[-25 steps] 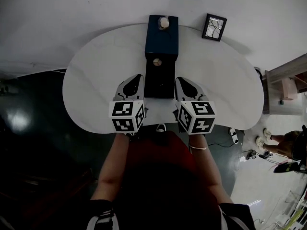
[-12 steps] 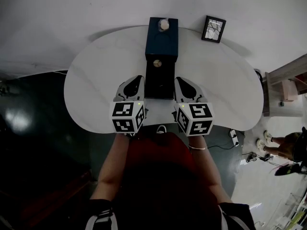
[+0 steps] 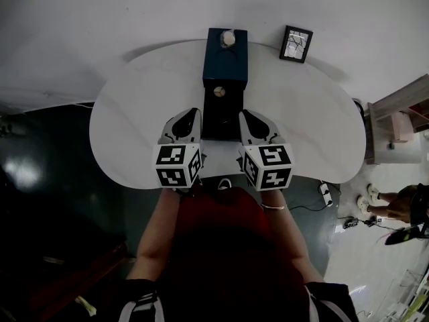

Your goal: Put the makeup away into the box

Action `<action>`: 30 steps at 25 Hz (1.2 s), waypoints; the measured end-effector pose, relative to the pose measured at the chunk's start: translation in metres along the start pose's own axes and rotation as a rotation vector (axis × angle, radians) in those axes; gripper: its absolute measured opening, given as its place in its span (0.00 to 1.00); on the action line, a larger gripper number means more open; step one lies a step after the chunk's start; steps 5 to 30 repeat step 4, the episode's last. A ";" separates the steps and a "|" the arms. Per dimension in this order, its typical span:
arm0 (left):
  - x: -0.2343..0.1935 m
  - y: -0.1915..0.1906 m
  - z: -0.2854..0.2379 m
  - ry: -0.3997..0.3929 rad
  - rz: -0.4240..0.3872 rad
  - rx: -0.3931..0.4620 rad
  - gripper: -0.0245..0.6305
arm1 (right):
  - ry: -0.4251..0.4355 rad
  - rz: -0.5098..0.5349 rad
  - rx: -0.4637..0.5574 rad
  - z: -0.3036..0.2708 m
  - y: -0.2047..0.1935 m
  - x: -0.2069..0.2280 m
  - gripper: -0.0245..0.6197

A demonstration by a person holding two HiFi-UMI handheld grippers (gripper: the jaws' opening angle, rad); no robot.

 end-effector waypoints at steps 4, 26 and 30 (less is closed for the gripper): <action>-0.005 0.002 0.002 -0.006 0.000 0.000 0.07 | -0.008 -0.002 0.003 -0.001 0.000 -0.003 0.06; -0.005 0.002 0.002 -0.006 0.000 0.000 0.07 | -0.008 -0.002 0.003 -0.001 0.000 -0.003 0.06; -0.005 0.002 0.002 -0.006 0.000 0.000 0.07 | -0.008 -0.002 0.003 -0.001 0.000 -0.003 0.06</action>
Point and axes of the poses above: the fingertips, and each gripper's own axes: z backward along the fingers, x to its right, y out of its top, the point moved 2 cm from there along z, backward along the fingers, and after that the axes turned 5 degrees about y, right-handed, at the moved point
